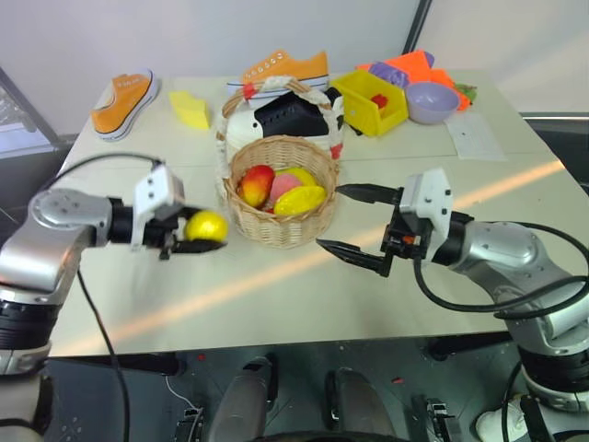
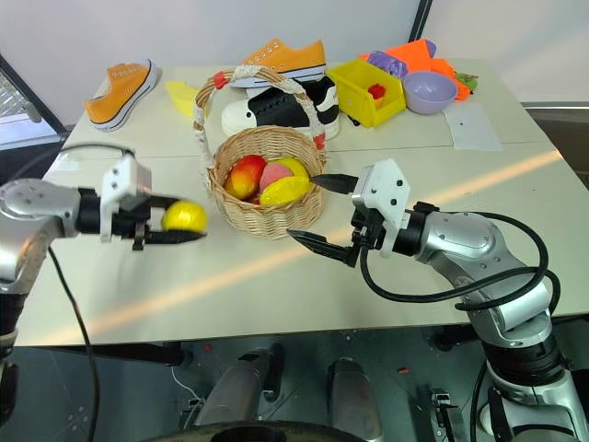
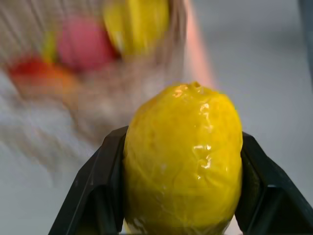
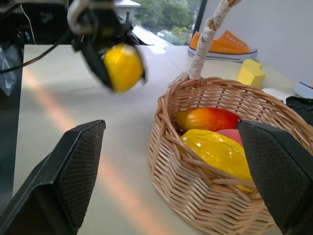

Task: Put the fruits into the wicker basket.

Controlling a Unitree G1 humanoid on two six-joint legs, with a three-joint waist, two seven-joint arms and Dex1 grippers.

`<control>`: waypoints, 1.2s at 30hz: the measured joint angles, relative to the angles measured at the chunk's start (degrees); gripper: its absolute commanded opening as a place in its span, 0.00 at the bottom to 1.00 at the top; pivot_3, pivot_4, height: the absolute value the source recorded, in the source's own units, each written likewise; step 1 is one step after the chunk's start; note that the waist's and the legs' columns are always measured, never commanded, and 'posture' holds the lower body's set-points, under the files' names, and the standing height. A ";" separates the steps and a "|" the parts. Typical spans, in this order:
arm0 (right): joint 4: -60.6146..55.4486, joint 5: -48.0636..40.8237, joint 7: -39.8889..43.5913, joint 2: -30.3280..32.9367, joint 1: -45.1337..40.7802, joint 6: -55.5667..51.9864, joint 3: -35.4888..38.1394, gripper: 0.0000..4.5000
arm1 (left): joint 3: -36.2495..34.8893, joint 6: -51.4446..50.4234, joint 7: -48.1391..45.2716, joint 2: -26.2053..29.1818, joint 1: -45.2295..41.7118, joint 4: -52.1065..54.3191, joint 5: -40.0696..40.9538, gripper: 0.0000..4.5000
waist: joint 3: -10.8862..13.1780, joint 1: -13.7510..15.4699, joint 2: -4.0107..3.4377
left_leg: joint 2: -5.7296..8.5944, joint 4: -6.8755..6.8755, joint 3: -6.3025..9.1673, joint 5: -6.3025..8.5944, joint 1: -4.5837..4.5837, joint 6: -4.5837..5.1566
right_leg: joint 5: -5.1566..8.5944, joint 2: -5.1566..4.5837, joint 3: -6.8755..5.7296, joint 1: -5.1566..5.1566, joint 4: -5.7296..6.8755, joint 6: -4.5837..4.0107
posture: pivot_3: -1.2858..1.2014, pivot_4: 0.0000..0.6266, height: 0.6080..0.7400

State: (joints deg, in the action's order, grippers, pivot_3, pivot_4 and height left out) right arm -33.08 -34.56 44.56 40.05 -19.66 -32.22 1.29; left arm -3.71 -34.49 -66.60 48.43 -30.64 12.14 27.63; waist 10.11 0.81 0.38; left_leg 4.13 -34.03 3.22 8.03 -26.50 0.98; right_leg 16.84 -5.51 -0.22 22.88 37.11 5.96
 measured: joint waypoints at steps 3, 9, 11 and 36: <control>1.21 0.06 0.42 1.02 1.31 0.10 1.63 1.00 | -0.51 -3.15 8.21 -6.04 -4.40 2.82 1.77 0.53 | -0.01 -0.06 0.01 | 0.02 -0.04 -0.01 -0.01 0.04 0.02 | -0.04 0.02 -0.01 -0.25 0.04 0.08 | 0.52 0.24 1.00; 2.08 0.51 0.93 1.45 1.68 0.41 2.18 1.00 | 4.20 -4.35 20.91 -14.34 -8.32 0.33 -3.46 0.88 | 0.00 -0.33 0.02 | 0.00 -0.04 -0.03 -0.03 0.10 0.03 | -0.18 0.11 0.01 -0.23 0.16 0.34 | 0.52 0.24 1.00; 2.07 0.56 0.83 1.41 1.67 0.41 2.17 1.00 | 5.20 -4.34 22.18 -15.69 -8.21 -1.30 -4.09 0.99 | 0.01 -0.22 0.04 | 0.00 -0.05 -0.02 -0.03 0.08 0.03 | -0.18 0.13 0.01 -0.22 0.17 0.34 | 0.52 0.24 1.00; 41.85 16.44 -17.00 -21.47 -22.69 7.39 -3.05 0.54 | -14.07 -3.85 22.77 -14.27 19.41 13.74 14.11 1.00 | 0.01 -1.31 0.00 | 0.04 0.05 0.01 -0.07 0.16 -0.11 | -0.19 0.14 0.04 -0.12 0.23 0.30 | 0.52 0.24 1.00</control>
State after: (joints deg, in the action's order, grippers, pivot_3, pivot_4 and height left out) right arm 8.77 -18.12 27.55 18.59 -42.35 -24.83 -1.76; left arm -17.78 -38.34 -43.83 34.16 -11.23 25.88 41.74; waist 10.11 -0.51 0.38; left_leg 4.17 -33.98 3.22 7.96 -26.34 0.87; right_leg 16.66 -5.37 -0.18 22.77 37.34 6.26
